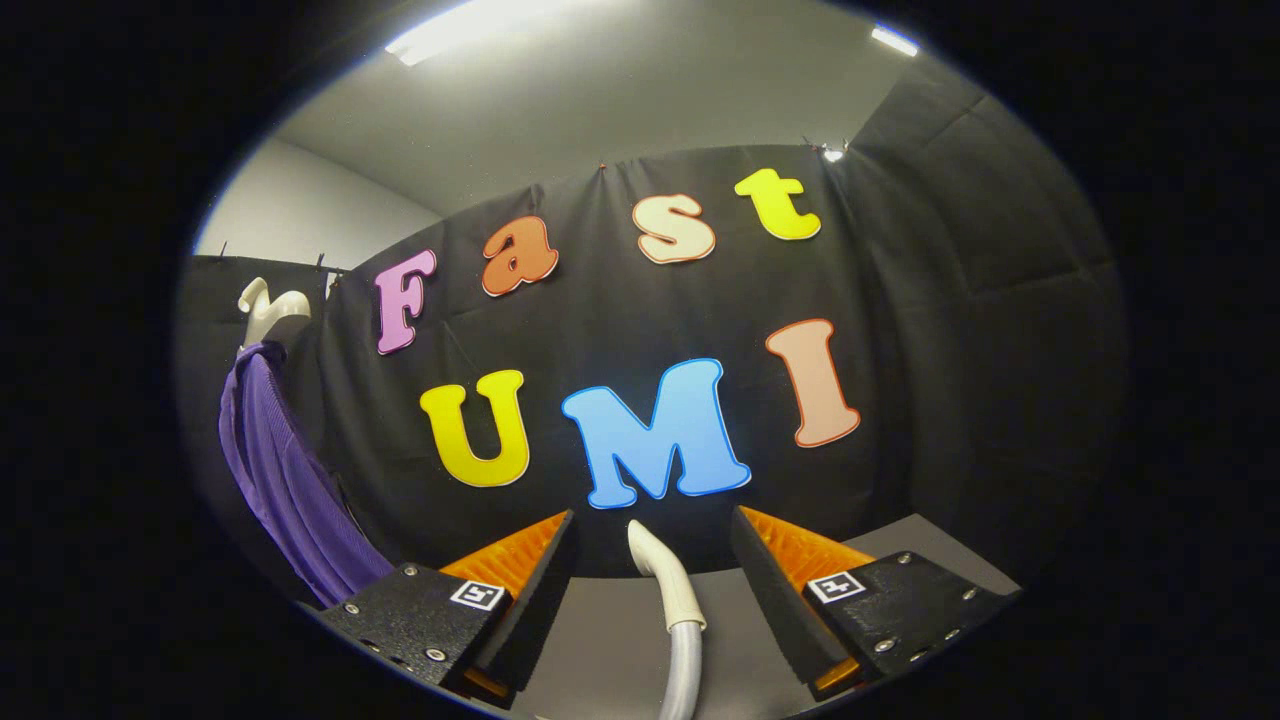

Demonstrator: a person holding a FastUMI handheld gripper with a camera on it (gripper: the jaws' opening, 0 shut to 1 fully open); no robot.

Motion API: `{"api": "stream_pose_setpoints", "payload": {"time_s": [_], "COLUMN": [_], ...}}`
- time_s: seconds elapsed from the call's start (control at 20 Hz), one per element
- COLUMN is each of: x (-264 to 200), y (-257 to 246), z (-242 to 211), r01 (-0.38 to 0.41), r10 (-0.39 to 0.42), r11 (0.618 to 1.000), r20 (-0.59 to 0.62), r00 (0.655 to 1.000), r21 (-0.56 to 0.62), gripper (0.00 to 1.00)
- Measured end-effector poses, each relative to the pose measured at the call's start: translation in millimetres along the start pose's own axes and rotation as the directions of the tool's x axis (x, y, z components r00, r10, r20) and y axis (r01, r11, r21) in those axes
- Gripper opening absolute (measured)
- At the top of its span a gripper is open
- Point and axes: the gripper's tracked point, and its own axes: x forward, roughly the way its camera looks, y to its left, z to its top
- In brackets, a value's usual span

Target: Iron the clothes twice with a garment steamer, once on the left side and once on the right side.

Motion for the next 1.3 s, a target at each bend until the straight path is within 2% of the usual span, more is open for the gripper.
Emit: {"api": "stream_pose_setpoints", "payload": {"time_s": [0.35,0.6,0.8,0.95,1.05,1.15,1.25,1.3], "x": [74,105,114,115,114,111,108,107], "y": [-12,-29,-35,-28,-33,-31,-26,-26], "z": [-56,-90,-121,-134,-144,-161,-171,-174], "r01": [-0.055,-0.032,-0.023,-0.045,-0.037,-0.041,-0.045,-0.036], "r10": [0.050,0.053,0.095,0.168,0.177,0.210,0.269,0.295], "r11": [0.998,0.997,0.986,0.967,0.964,0.956,0.933,0.917], "r20": [-0.194,-0.330,-0.441,-0.492,-0.530,-0.580,-0.611,-0.614], "r00": [0.980,0.943,0.893,0.854,0.829,0.787,0.744,0.732], "r21": [-0.019,0.068,0.167,0.252,0.264,0.291,0.357,0.397], "gripper": [0.93,0.93,0.93,0.91,0.91,0.91,0.92,0.89]}}
